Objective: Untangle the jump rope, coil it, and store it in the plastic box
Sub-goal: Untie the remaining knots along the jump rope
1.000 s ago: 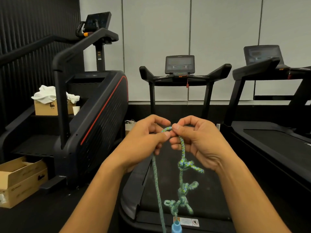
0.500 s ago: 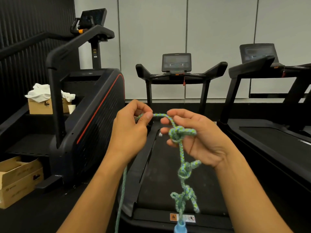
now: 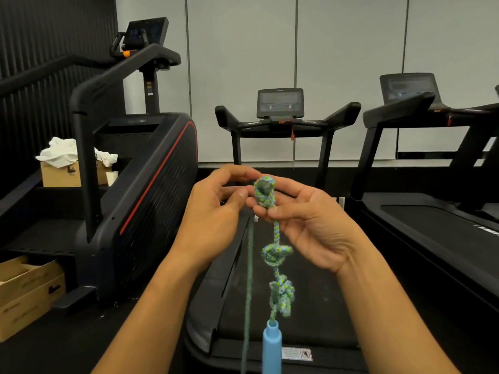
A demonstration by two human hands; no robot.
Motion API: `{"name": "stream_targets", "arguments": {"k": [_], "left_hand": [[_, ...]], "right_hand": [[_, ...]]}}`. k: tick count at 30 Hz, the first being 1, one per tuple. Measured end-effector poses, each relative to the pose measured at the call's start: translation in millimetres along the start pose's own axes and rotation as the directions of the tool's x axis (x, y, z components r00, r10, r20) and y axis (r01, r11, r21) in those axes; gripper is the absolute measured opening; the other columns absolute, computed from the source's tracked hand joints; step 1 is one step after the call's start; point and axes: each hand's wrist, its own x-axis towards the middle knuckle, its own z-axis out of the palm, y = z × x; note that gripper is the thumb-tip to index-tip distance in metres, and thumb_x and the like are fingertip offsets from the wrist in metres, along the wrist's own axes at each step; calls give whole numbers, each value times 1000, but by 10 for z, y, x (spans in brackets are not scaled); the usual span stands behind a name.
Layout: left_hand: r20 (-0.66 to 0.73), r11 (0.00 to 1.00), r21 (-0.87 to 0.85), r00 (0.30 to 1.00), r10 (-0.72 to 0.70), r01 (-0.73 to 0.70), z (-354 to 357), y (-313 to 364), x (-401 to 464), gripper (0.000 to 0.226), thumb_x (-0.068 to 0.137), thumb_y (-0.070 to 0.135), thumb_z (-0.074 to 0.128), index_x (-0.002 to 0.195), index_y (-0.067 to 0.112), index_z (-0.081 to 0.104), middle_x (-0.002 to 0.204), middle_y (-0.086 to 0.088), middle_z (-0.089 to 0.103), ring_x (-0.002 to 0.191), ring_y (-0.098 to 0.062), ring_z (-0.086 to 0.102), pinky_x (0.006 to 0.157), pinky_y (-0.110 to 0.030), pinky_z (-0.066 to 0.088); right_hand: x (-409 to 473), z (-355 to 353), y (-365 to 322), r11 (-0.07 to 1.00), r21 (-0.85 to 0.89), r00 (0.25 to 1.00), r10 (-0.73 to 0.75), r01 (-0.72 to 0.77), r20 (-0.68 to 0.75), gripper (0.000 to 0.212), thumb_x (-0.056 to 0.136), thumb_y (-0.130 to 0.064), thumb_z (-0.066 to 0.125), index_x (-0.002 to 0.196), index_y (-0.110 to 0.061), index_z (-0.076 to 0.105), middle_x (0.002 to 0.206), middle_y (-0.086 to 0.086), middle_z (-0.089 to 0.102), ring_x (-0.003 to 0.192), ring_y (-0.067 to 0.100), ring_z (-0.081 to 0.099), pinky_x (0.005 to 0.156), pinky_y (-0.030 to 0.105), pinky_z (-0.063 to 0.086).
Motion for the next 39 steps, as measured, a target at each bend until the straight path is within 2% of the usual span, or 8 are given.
{"name": "stream_targets", "arguments": {"k": [5, 8, 16, 24, 27, 30, 35, 39], "left_hand": [[46, 998, -56, 999, -23, 25, 12, -5, -12, 31, 95, -3, 55, 103, 23, 70, 101, -2, 76, 93, -13, 72, 88, -33, 55], [74, 992, -115, 996, -43, 51, 52, 14, -19, 29, 95, -4, 56, 106, 20, 66, 98, 5, 75, 86, -5, 72, 74, -18, 53], [4, 989, -145, 999, -33, 34, 71, -3, 2, 42, 90, -1, 67, 125, 22, 61, 98, -6, 71, 82, -13, 72, 75, -24, 56], [-98, 995, -81, 994, 49, -57, 91, -26, 15, 26, 81, -4, 74, 96, 18, 71, 89, 0, 73, 82, -7, 70, 72, -19, 53], [-186, 993, 46, 976, 115, -108, 113, -38, 17, 31, 78, 1, 78, 89, 28, 68, 99, 2, 68, 91, -7, 68, 72, -19, 53], [-198, 994, 24, 974, 106, -103, 129, -52, 19, 27, 80, 1, 77, 87, 25, 68, 91, 4, 72, 87, -9, 71, 74, -23, 55], [-156, 992, 83, 982, 108, -96, 130, -65, 5, 23, 83, 7, 74, 87, 29, 67, 84, 9, 70, 79, -10, 67, 70, -26, 53], [-116, 996, 57, 990, 82, -75, 108, -64, 8, 29, 85, 0, 71, 91, 28, 69, 84, 8, 72, 78, -10, 68, 69, -23, 53]], "right_hand": [[-13, -30, -38, 997, -69, 995, 17, -24, -103, 35, 91, 8, 53, 126, 4, 54, 104, 20, 75, 77, 24, 76, 61, 30, 61], [-8, -31, -32, 991, -124, 990, 25, -43, -142, 23, 94, -6, 54, 117, -1, 57, 93, 13, 76, 66, 20, 72, 51, 27, 53], [9, -64, 1, 977, -213, 982, -38, -2, -184, 21, 92, -8, 59, 109, 2, 66, 73, 8, 66, 55, 13, 58, 50, 24, 49], [29, -71, 59, 916, -382, 963, -203, 123, -177, 8, 92, -1, 62, 96, -1, 68, 73, 14, 65, 54, 18, 53, 48, 26, 47], [31, -73, 82, 879, -440, 954, -268, 184, -137, 18, 87, 7, 65, 97, -7, 67, 79, 17, 65, 57, 20, 56, 49, 29, 47], [33, -60, 100, 854, -478, 942, -304, 204, -141, 20, 86, 7, 67, 98, -9, 67, 82, 14, 67, 58, 19, 58, 50, 29, 48], [10, 4, 87, 772, -575, 900, -415, 271, -132, 41, 86, 10, 65, 114, -20, 62, 96, 15, 67, 58, 19, 60, 49, 29, 50], [-10, -10, 55, 554, -782, 869, -494, 283, -35, 34, 86, 1, 69, 100, -30, 73, 82, 0, 70, 56, 15, 62, 54, 34, 55]]}}
